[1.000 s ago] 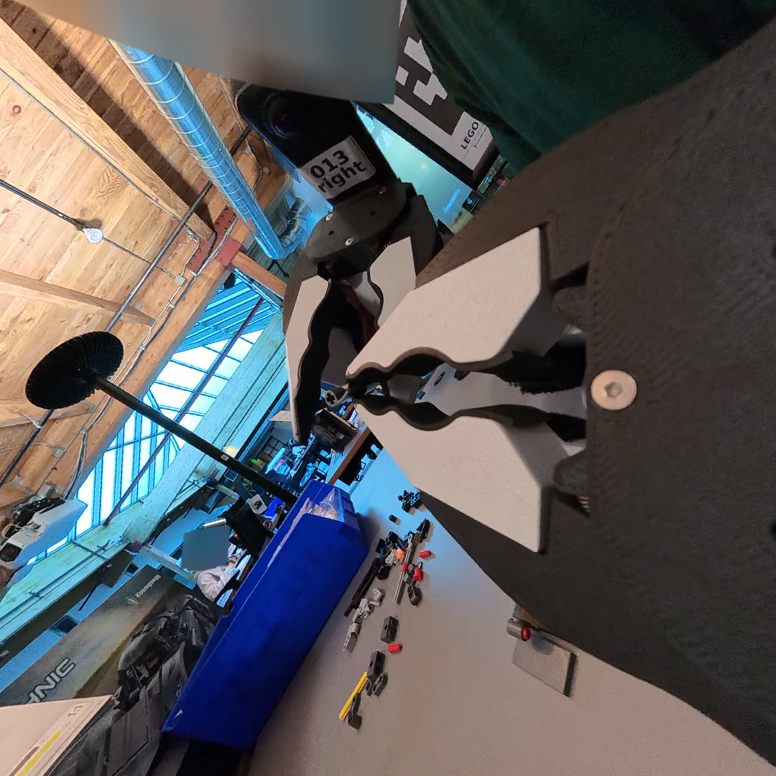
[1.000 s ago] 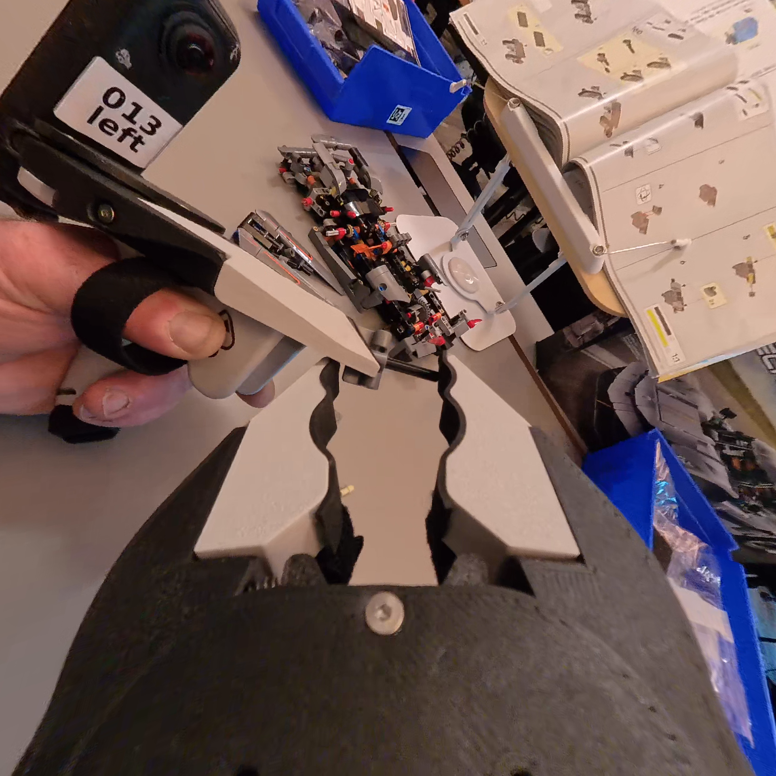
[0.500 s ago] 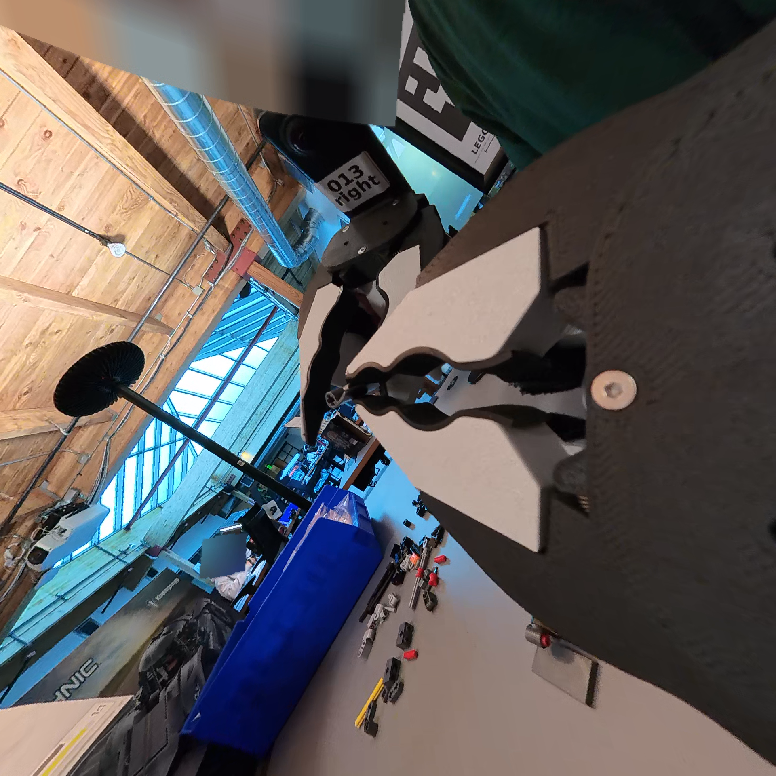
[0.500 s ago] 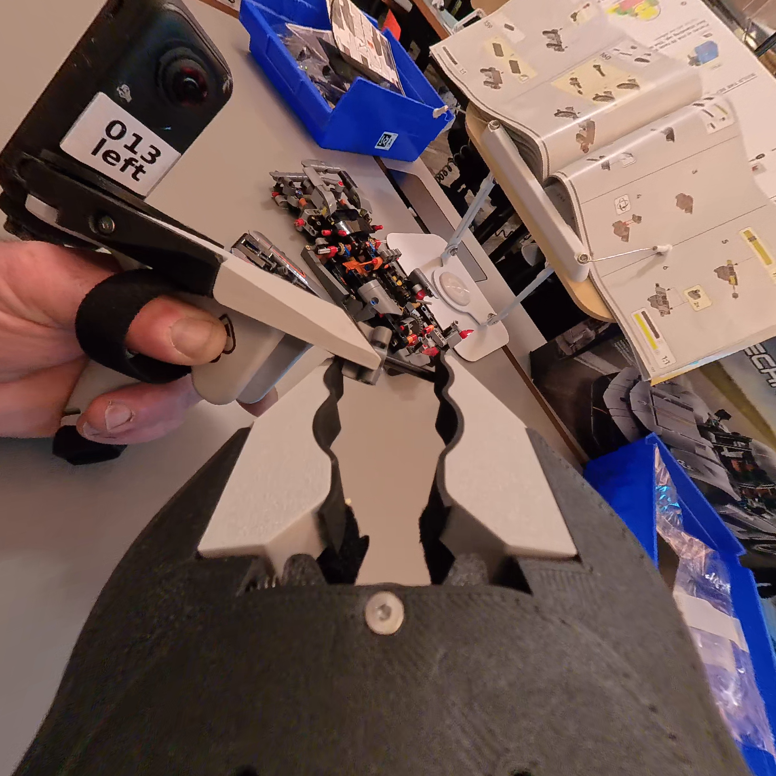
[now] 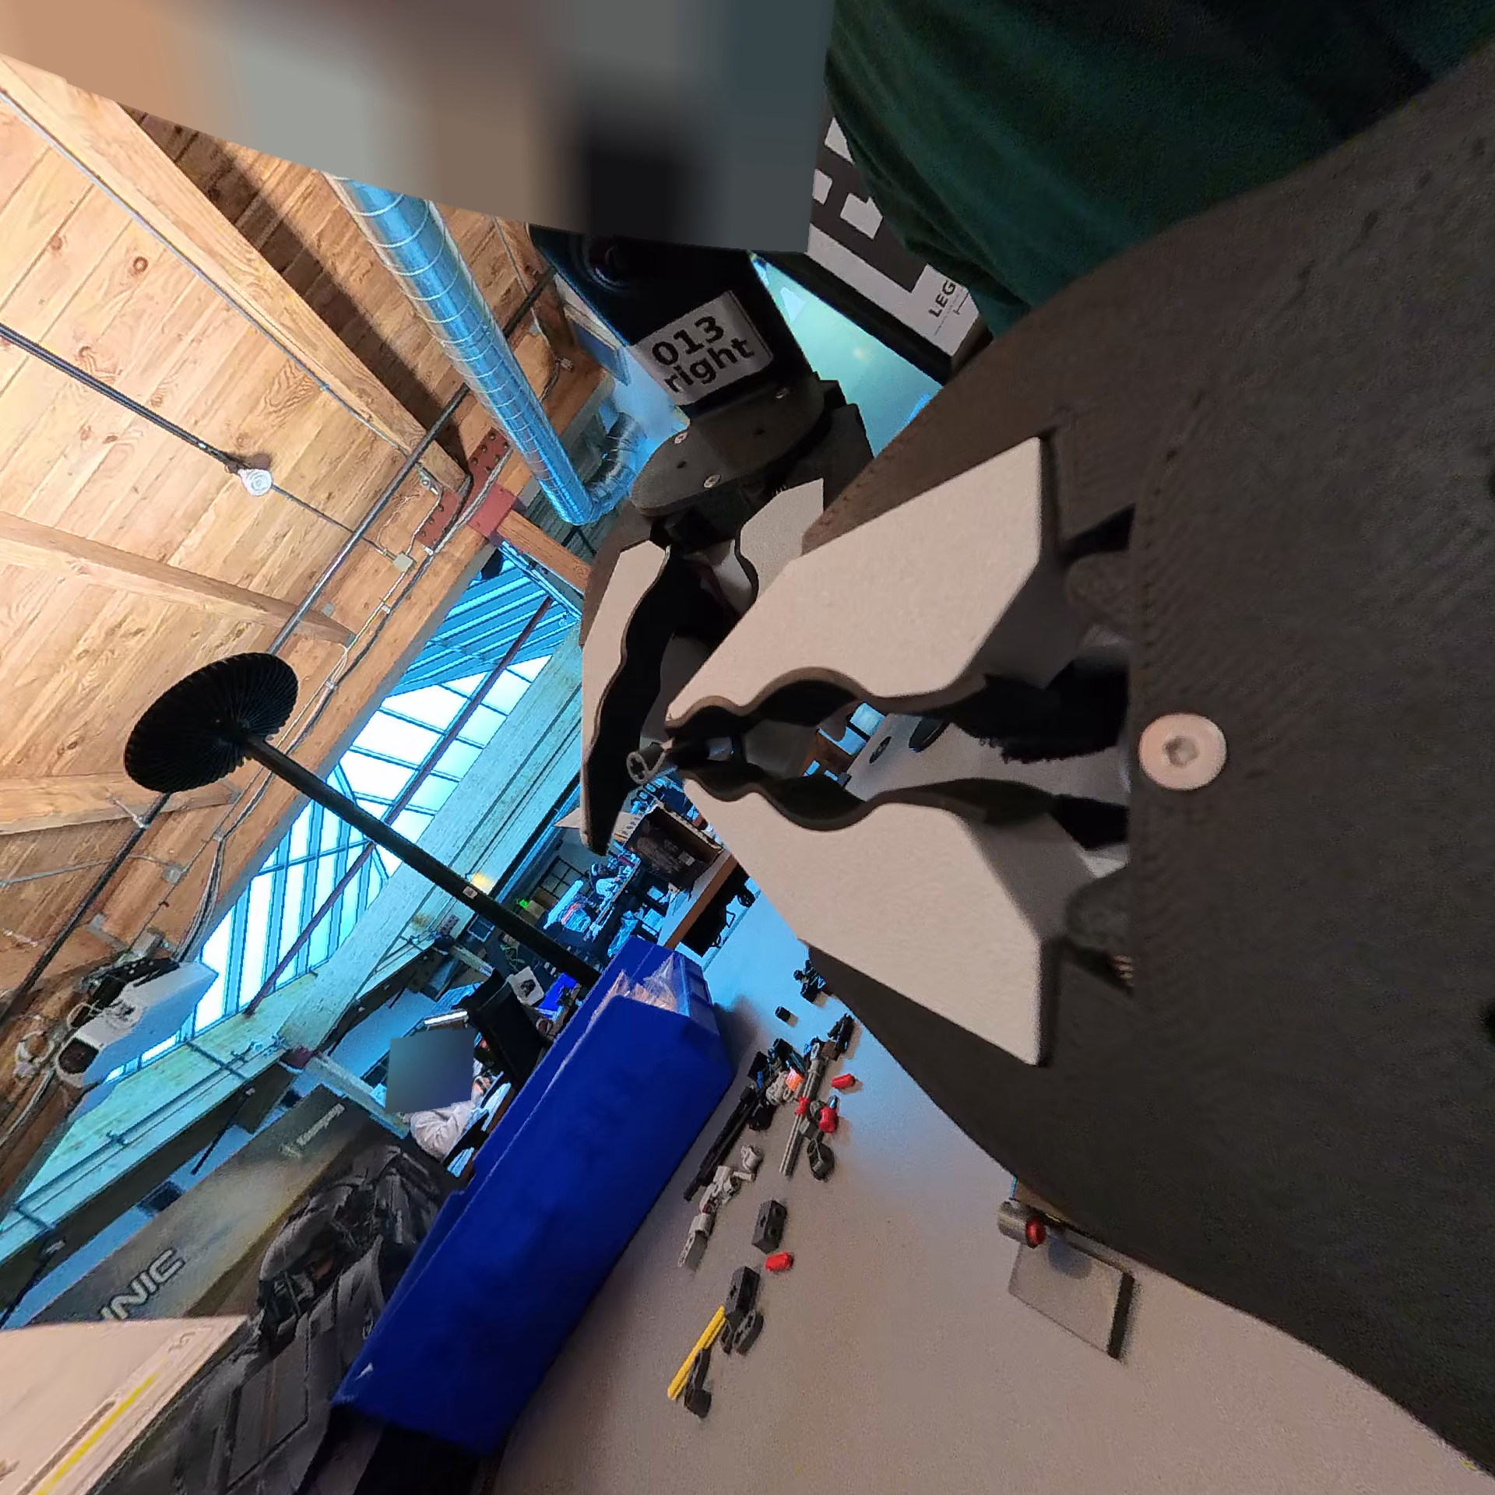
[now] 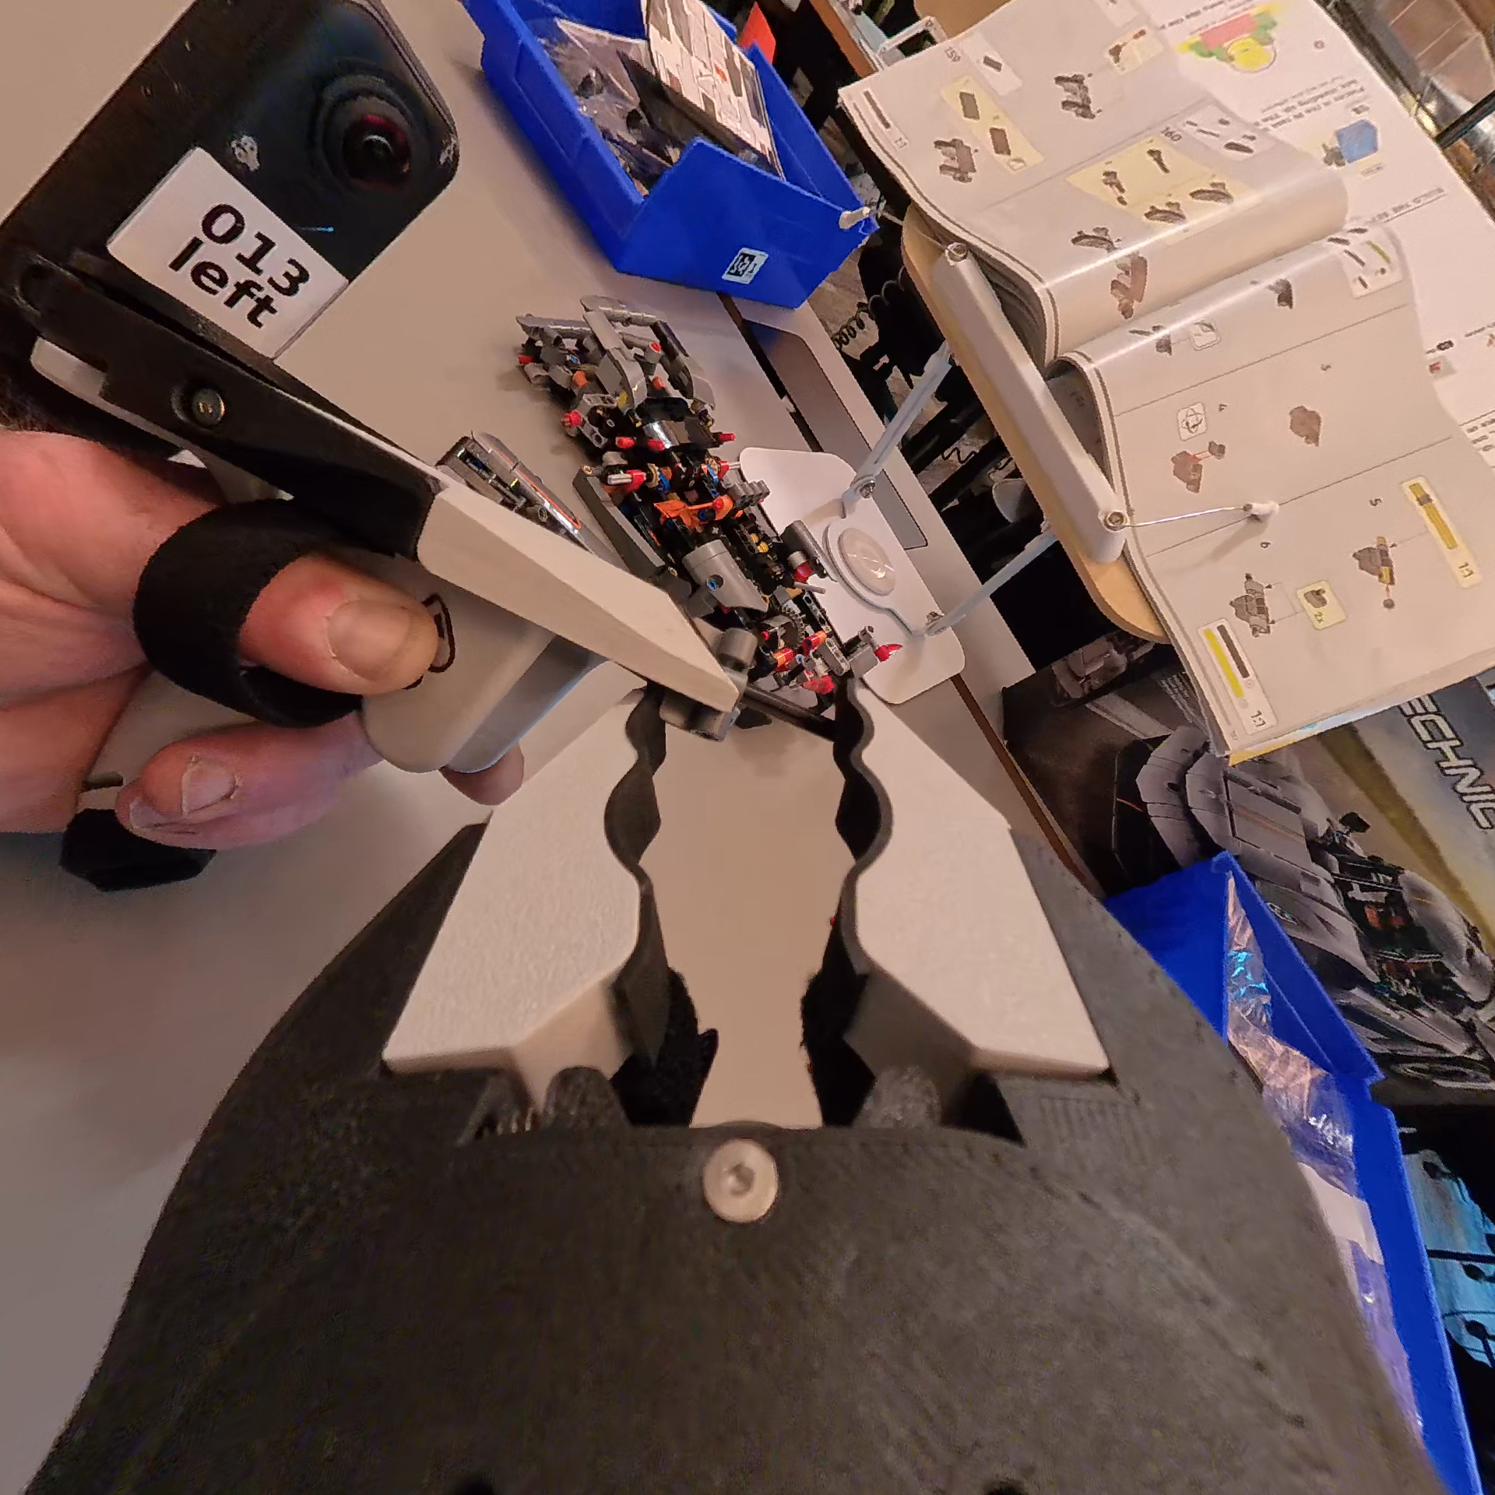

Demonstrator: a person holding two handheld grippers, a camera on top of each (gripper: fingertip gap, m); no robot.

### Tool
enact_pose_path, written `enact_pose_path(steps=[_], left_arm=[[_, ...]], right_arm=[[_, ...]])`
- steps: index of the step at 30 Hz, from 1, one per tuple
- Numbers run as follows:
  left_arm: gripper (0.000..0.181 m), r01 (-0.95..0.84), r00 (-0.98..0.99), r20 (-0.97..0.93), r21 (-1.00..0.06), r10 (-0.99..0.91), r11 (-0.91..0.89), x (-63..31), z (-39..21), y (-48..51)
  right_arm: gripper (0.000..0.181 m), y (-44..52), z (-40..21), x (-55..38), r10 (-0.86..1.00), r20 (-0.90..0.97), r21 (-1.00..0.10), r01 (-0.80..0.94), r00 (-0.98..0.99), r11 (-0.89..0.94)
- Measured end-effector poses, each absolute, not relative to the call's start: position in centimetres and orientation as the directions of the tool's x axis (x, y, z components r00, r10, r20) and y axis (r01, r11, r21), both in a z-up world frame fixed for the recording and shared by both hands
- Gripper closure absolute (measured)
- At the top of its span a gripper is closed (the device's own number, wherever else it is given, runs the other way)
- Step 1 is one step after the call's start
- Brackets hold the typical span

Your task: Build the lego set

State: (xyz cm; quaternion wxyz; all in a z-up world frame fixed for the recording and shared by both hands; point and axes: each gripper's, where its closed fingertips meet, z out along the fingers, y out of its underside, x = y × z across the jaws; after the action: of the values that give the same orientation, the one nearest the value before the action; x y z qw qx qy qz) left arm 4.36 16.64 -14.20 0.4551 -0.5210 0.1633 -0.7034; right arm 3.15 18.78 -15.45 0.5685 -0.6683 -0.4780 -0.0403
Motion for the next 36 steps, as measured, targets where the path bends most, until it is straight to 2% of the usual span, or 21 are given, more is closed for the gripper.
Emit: enact_pose_path(steps=[8,13,17,26,30,36], left_arm=[[0.177,0.441,0.003,0.566,-0.741,-0.825,-0.507,3.9,-14.2,17.1],[0.177,0.374,-0.001,0.473,-0.817,-0.881,-0.439,3.3,-13.4,16.5],[0.177,0.331,-0.080,0.429,-0.840,-0.900,-0.430,3.4,-12.7,15.6],[0.177,0.298,-0.210,0.304,-0.885,-0.929,-0.358,3.1,-10.9,13.2],[0.178,0.290,-0.252,0.293,-0.886,-0.922,-0.361,3.0,-10.6,12.9],[0.171,0.307,-0.275,0.324,-0.863,-0.905,-0.402,3.1,-10.6,13.2]], right_arm=[[0.139,19.3,-15.5,2.6,0.625,0.553,-0.752,0.653,0.551,0.089],[0.137,17.6,-14.0,2.4,0.754,0.386,-0.859,0.506,0.532,0.082],[0.145,16.5,-12.8,2.5,0.836,0.168,-0.949,0.315,0.522,-0.006],[0.173,13.9,-10.4,2.6,0.933,-0.117,-0.989,0.045,0.342,-0.141],[0.179,13.3,-9.9,2.5,0.945,-0.150,-0.987,0.002,0.290,-0.158],[0.180,13.3,-9.8,2.6,0.936,-0.067,-0.996,0.038,0.345,-0.086]])
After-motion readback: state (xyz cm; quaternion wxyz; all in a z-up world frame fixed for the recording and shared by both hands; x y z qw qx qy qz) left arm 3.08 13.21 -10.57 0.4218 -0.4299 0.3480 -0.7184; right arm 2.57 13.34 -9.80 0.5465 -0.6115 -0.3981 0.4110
